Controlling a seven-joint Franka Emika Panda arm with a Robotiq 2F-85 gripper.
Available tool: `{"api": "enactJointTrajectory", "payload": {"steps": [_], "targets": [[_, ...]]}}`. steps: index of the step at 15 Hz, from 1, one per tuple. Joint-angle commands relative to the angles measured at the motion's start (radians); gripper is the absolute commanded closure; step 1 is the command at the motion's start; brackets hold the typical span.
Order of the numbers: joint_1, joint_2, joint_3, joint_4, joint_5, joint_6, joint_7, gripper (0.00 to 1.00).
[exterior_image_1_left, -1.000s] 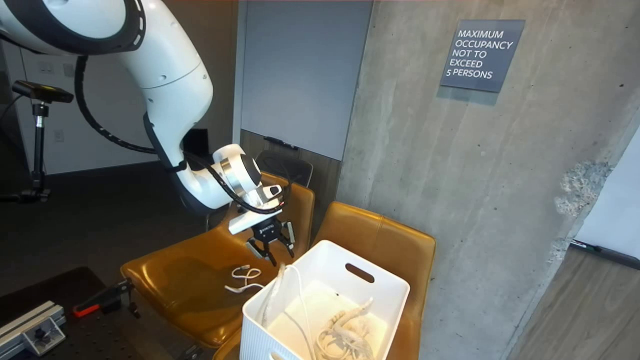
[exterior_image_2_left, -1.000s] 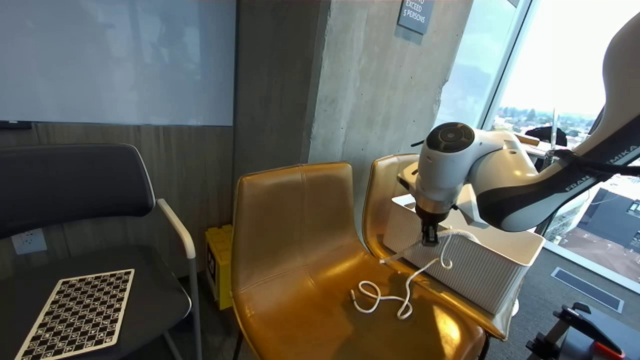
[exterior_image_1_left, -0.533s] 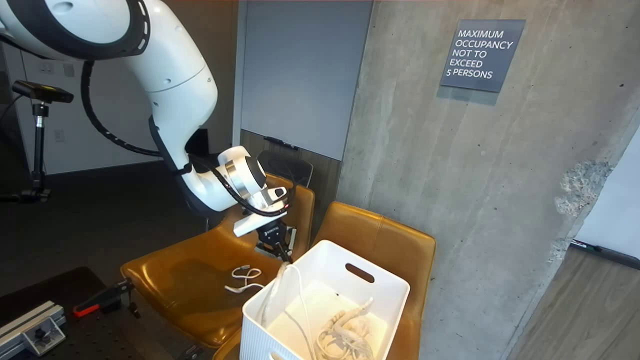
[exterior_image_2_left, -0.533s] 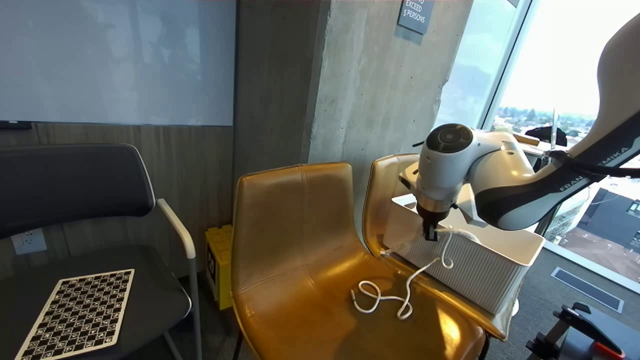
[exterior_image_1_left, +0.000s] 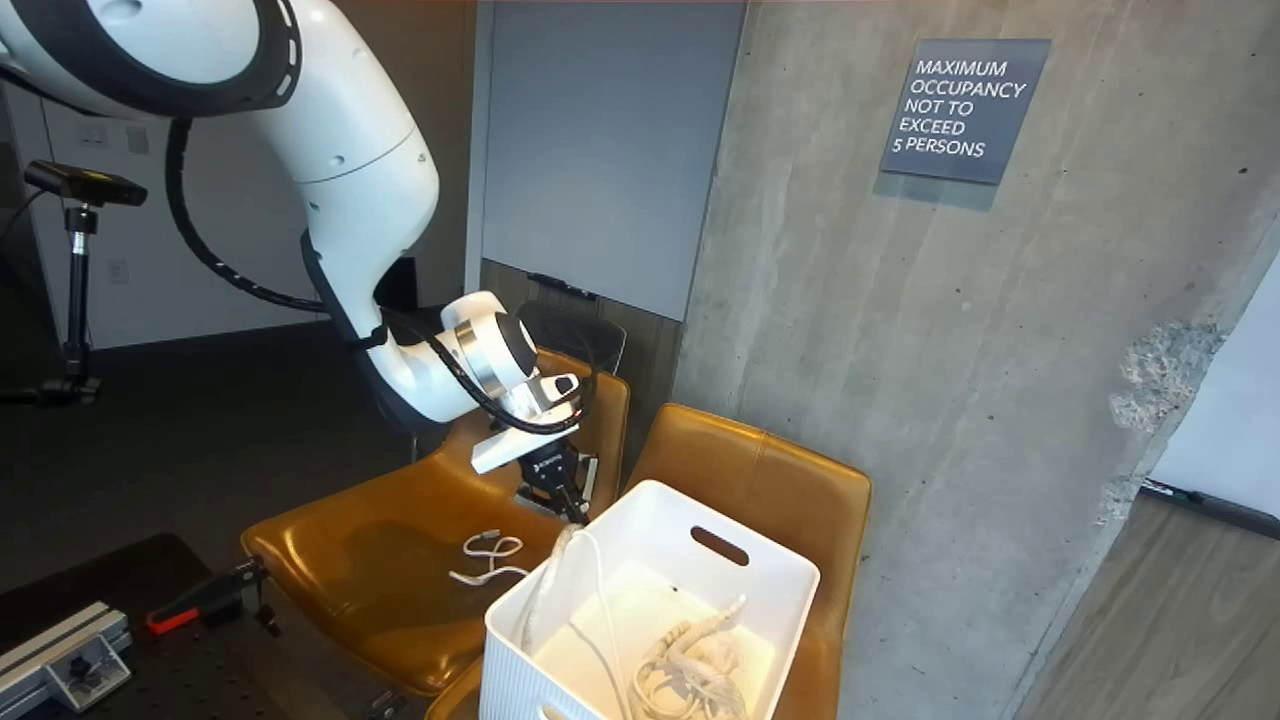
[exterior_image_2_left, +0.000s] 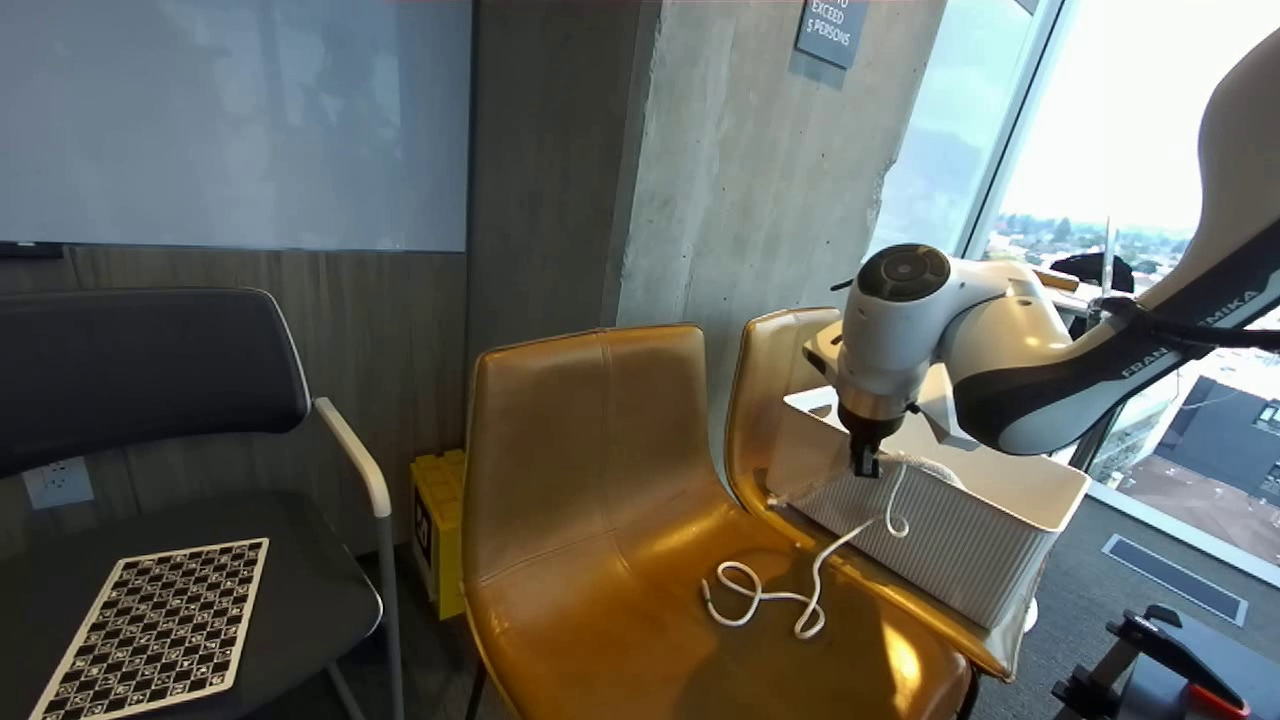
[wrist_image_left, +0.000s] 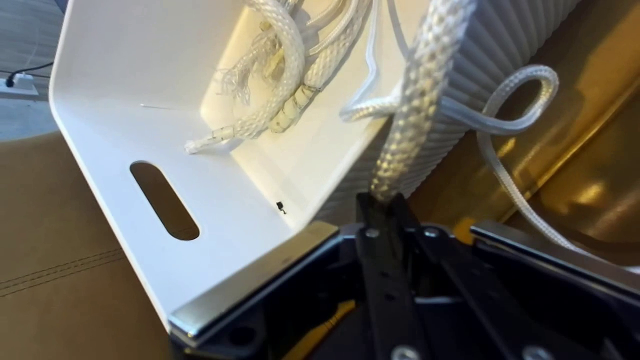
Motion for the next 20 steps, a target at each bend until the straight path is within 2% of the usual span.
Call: {"api": "enactJointTrajectory", "payload": {"steps": [1,8,12,20], "targets": [[-0.002,-0.1,0.022,-0.073,0.015,-0.005,-0.003,0.98],[-0.021,-0.306,0.043,-0.15,0.037,0.003,-0.015,0.98],[-0.057,-0.402,0.031,-0.141,0.074,0.004,-0.027,0.98],[-0.173,-0.35,-0.031,-0.102,0.103,0.019,-0.036,0.98]]}}
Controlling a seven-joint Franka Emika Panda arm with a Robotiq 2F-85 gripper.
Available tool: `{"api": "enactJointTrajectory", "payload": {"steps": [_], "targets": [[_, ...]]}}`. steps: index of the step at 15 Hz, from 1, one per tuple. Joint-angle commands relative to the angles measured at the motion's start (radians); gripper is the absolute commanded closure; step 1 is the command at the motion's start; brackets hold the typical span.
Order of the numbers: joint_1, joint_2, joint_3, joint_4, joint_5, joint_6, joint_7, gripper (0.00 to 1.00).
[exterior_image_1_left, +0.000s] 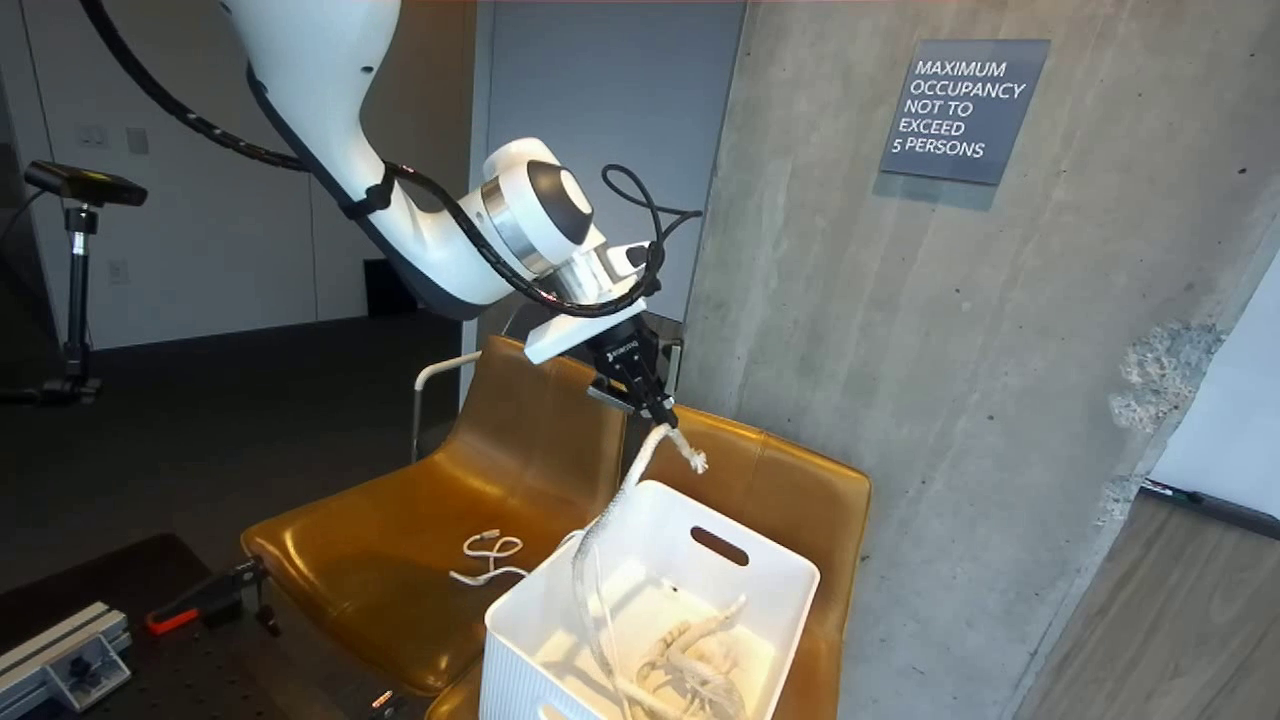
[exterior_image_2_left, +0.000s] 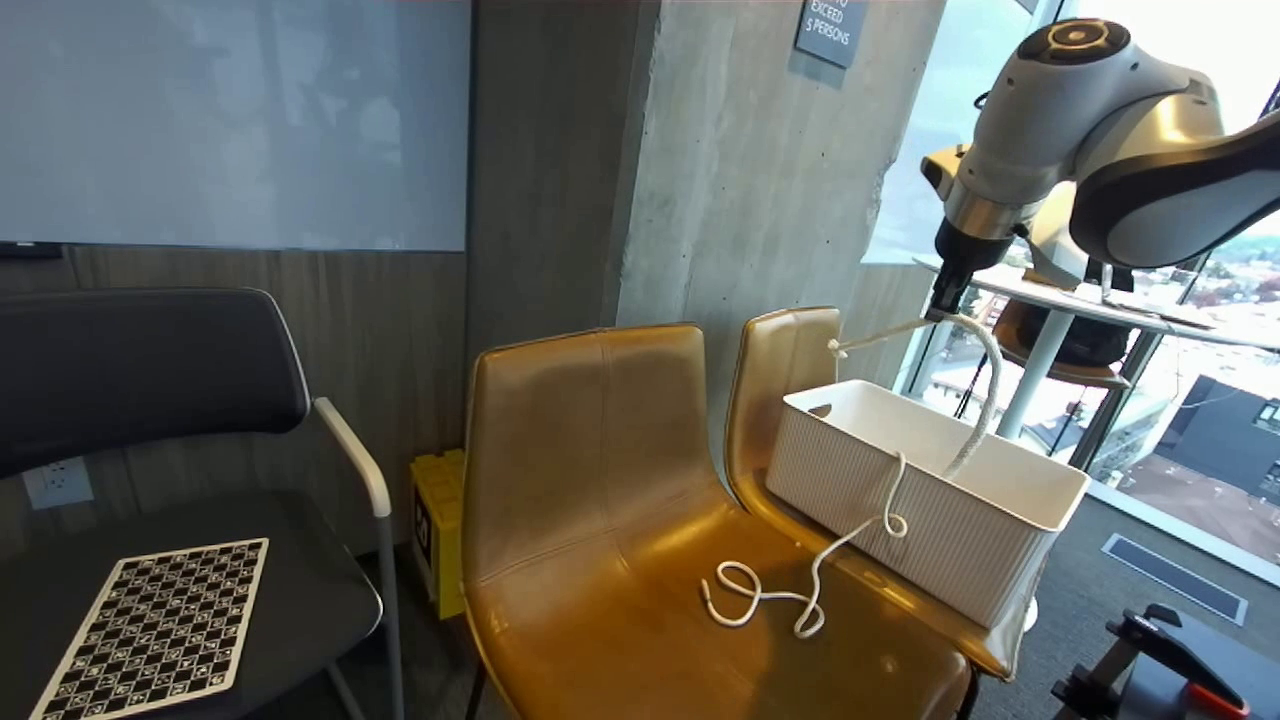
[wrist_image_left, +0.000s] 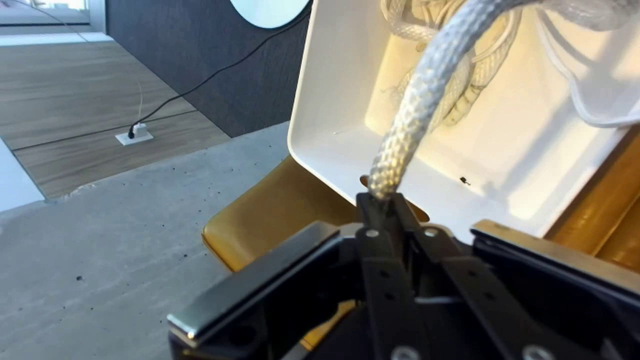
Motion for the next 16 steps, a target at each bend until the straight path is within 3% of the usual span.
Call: {"api": "enactJointTrajectory", "payload": {"steps": [1,2,4,8,12,16], "targets": [[-0.046,0.038,-0.022,0.013,0.043,0.019,-0.025,0.98],[-0.054,0.045,-0.024,0.011,0.056,0.022,-0.025,0.67],[-0.065,0.056,-0.028,0.006,0.077,0.026,-0.027,0.59],[-0.052,0.035,-0.019,-0.037,0.108,0.032,-0.031,0.29],[0.007,-0.013,0.004,-0.149,0.075,0.044,-0.015,0.0],[0.08,-0.043,0.058,-0.241,0.082,0.032,-0.019,0.0]]}}
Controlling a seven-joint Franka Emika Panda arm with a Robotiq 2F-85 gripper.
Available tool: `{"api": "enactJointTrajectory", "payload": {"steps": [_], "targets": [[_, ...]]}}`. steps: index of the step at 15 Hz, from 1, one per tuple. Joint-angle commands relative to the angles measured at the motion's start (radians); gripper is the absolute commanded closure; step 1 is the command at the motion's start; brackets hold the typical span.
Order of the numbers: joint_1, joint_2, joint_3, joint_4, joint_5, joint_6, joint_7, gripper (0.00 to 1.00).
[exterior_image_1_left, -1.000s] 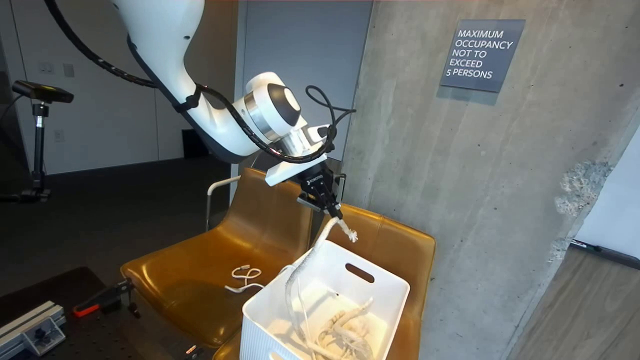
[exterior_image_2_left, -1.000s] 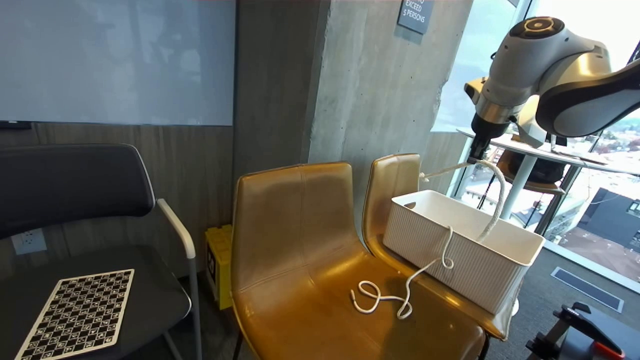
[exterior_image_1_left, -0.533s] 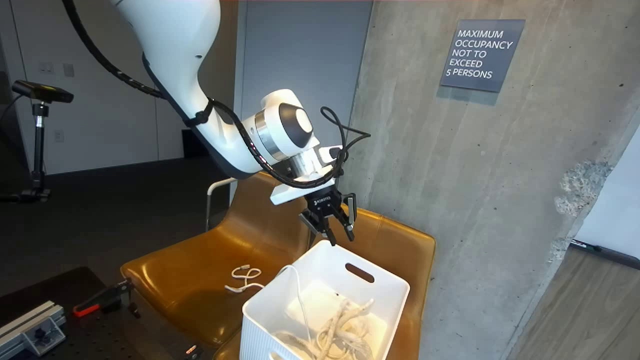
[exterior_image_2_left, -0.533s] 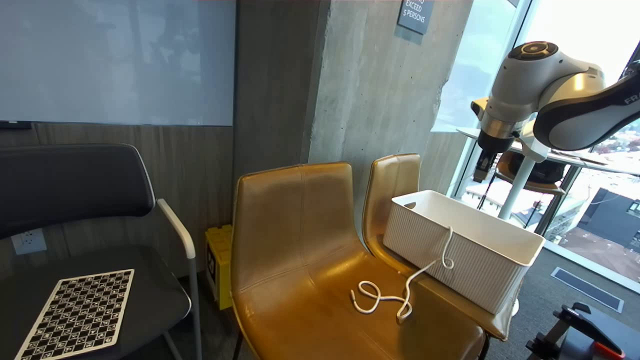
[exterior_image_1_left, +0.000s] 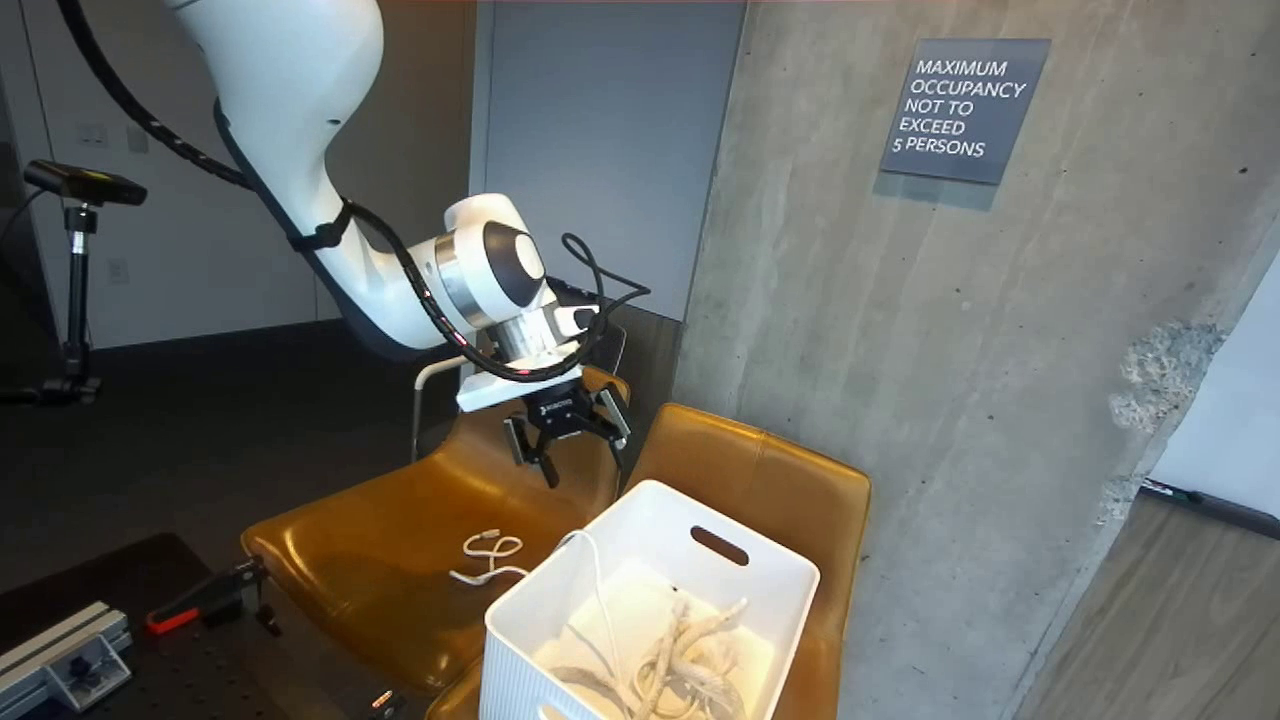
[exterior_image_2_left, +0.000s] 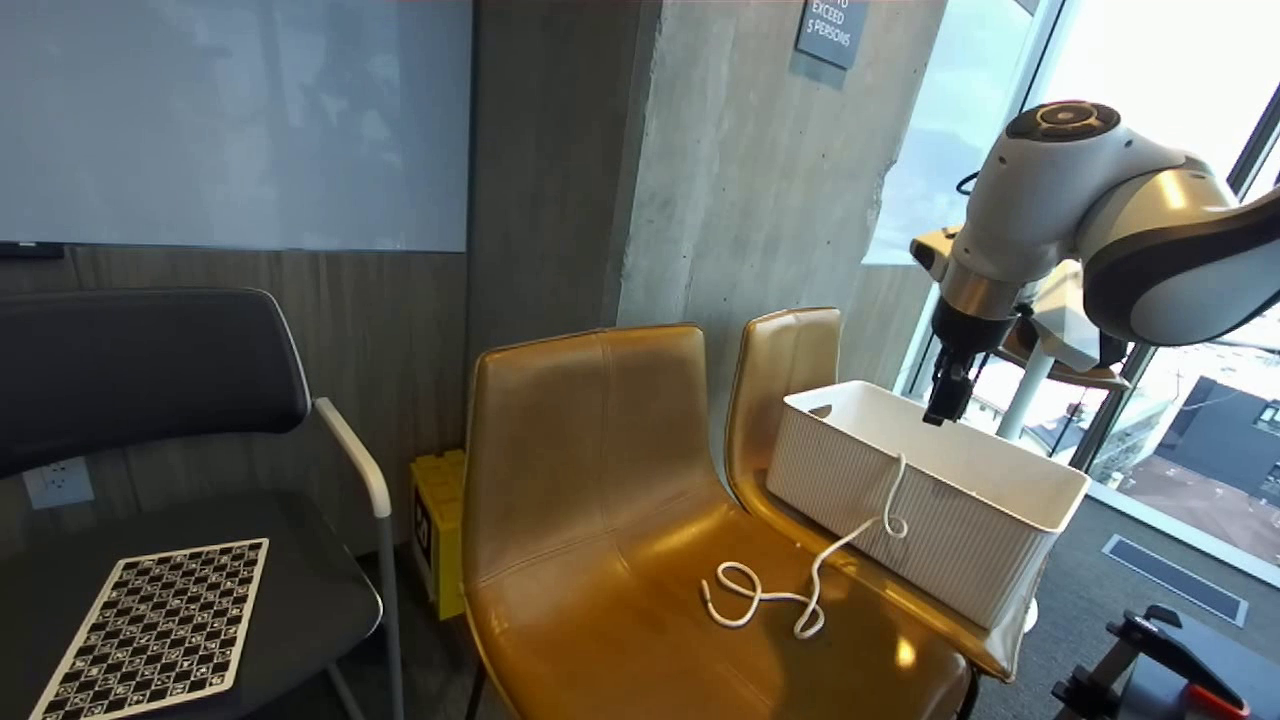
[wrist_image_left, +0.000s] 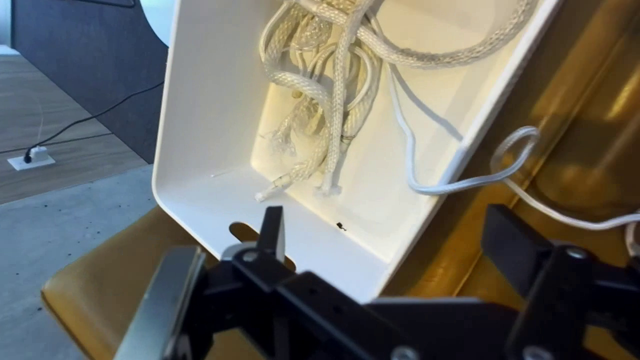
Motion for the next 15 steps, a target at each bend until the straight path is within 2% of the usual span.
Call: {"api": "enactJointTrajectory", "payload": {"steps": [1,4,9,11,15], "targets": [[0.06,-0.054,0.047,-0.095,0.0,-0.005,-0.006,0.0],[0.114,-0.047,0.103,-0.114,0.028,-0.018,-0.015,0.0],[0.174,0.004,0.196,-0.021,0.138,-0.105,-0.116,0.0],[0.188,0.049,0.209,0.047,0.186,-0.149,-0.159,0.0],[0.201,0.176,0.191,0.197,0.227,-0.213,-0.214,0.0]]}}
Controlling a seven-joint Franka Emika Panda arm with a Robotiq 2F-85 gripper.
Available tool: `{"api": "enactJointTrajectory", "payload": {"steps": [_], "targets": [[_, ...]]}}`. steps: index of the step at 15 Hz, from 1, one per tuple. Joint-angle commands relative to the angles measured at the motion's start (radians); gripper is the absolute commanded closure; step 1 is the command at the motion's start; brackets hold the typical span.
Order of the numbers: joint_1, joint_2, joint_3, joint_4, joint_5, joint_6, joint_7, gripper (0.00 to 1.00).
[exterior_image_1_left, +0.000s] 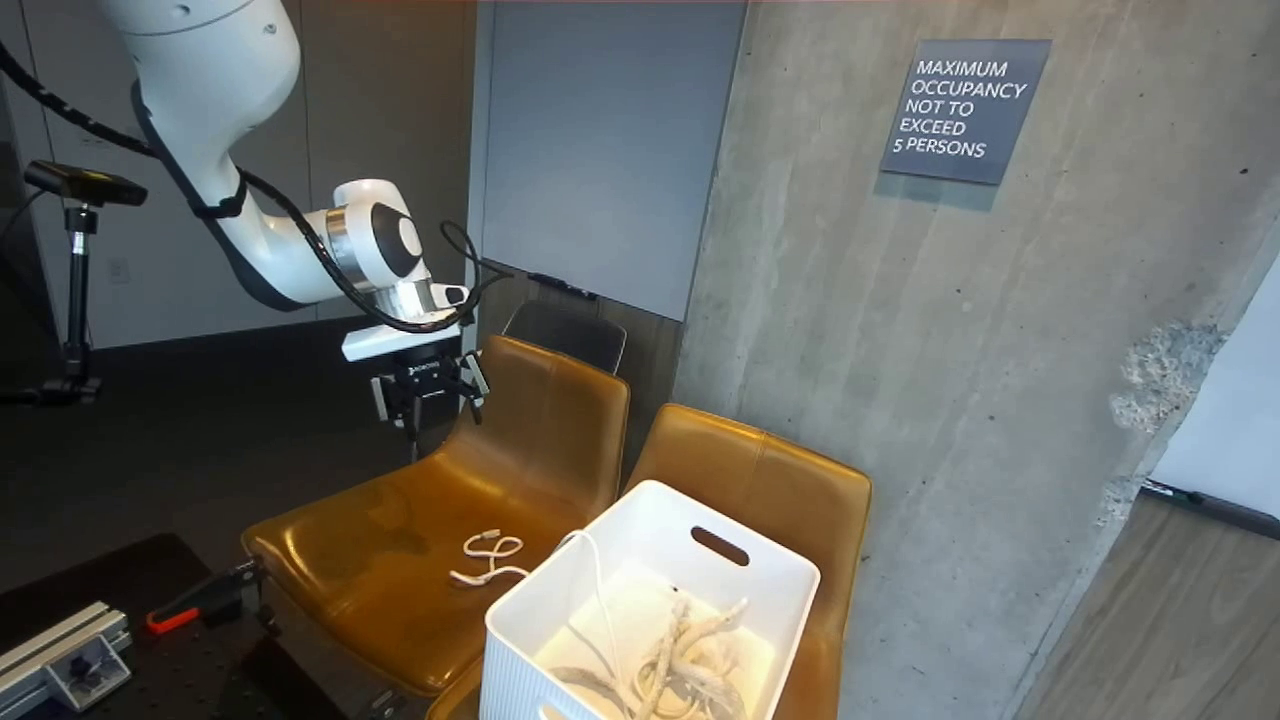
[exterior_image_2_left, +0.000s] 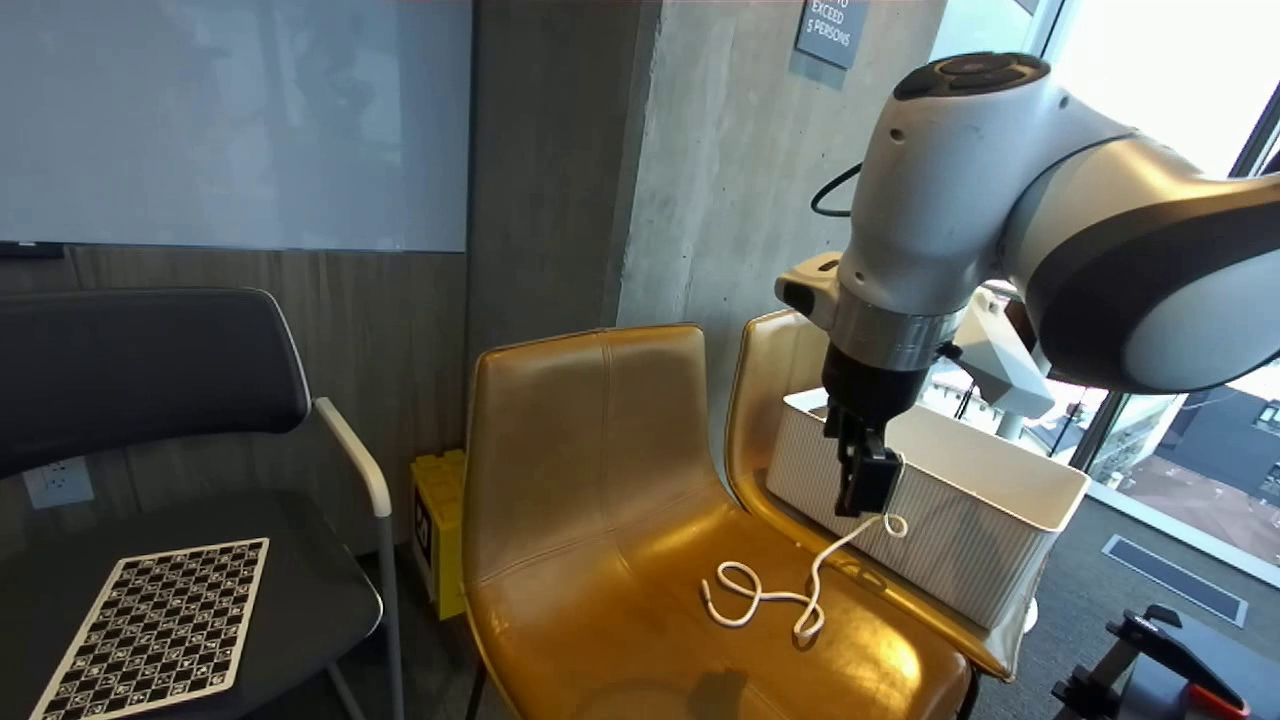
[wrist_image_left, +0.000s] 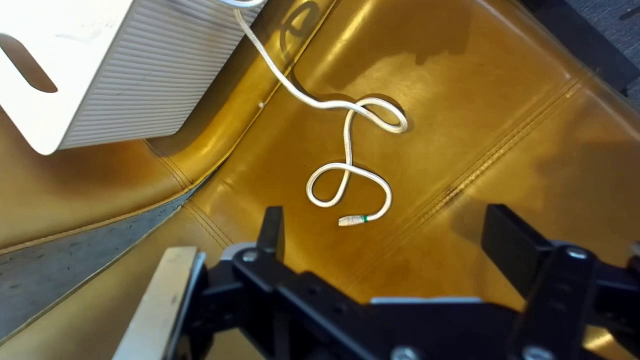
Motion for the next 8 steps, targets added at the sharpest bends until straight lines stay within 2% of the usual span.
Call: {"api": "enactJointTrajectory", "payload": {"steps": [1,8], "targets": [[0.009,0.141,-0.02,0.16,0.038,-0.065,-0.062,0.0],[0.005,0.354,-0.082,0.32,0.029,-0.075,-0.084,0.0]]}}
